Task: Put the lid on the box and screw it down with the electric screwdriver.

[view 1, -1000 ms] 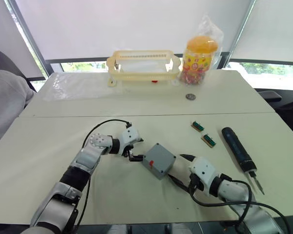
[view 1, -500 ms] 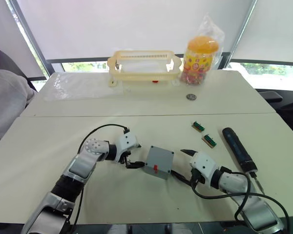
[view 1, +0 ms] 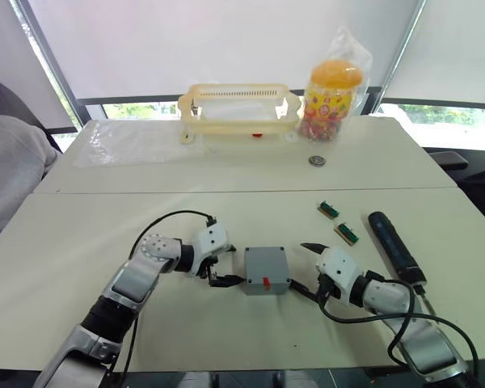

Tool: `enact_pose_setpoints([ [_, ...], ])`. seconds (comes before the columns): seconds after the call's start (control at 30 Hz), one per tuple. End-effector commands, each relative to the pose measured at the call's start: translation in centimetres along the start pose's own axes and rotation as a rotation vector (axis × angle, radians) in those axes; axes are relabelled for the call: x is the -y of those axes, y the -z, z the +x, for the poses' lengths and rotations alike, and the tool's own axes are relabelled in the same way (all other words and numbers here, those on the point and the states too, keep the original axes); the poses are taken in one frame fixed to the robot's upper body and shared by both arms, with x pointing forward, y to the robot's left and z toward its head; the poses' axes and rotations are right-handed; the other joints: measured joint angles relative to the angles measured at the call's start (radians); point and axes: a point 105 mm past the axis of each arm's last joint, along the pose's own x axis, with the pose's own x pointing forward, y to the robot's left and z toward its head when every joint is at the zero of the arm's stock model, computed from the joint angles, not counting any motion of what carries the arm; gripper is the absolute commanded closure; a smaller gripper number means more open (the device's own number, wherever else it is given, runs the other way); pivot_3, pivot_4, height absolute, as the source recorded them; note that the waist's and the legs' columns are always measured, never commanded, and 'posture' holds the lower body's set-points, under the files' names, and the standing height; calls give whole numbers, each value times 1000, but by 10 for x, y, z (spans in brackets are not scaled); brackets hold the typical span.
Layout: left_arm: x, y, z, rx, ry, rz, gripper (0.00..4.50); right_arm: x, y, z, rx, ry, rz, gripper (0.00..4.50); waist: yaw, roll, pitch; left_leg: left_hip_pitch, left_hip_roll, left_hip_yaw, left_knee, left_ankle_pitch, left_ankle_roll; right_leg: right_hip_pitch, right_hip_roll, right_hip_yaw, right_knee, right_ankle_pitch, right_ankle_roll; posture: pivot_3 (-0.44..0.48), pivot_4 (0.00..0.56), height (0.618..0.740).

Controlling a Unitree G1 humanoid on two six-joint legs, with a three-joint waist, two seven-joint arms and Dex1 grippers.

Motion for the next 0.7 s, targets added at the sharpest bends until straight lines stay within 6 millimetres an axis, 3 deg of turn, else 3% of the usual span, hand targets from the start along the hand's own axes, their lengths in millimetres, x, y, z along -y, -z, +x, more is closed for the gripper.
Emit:
enact_pose_setpoints([
  [0.03,-25,-11,-23,11,-81,36,290,14,-12,-14,28,68,7,70,0,0,0,0,0,0,0,0,0,0,0,0,0,0,0,0,150,740],
  [0.23,-36,-41,-74,85,-98,0,290,44,-26,-47,58,167,89,70,-5,1,1,-1,0,0,-1,0,0,-2,0,0,0,0,0,0,150,740],
  [0.37,-27,-90,-98,304,-48,-104,290,67,-32,-58,145,285,282,70,-1,-2,3,-2,1,-2,0,0,0,-1,0,-1,0,0,0,0,150,740],
  [0.53,5,-106,-102,316,42,-114,290,95,-14,-64,107,452,403,70,-4,0,3,-1,1,-1,-1,0,0,-1,0,-1,-1,0,0,0,150,740],
  [0.7,30,-99,-92,238,75,-67,290,113,8,-74,27,525,470,70,-4,0,3,-1,1,0,-2,0,0,-2,0,0,0,0,-1,0,150,740],
])
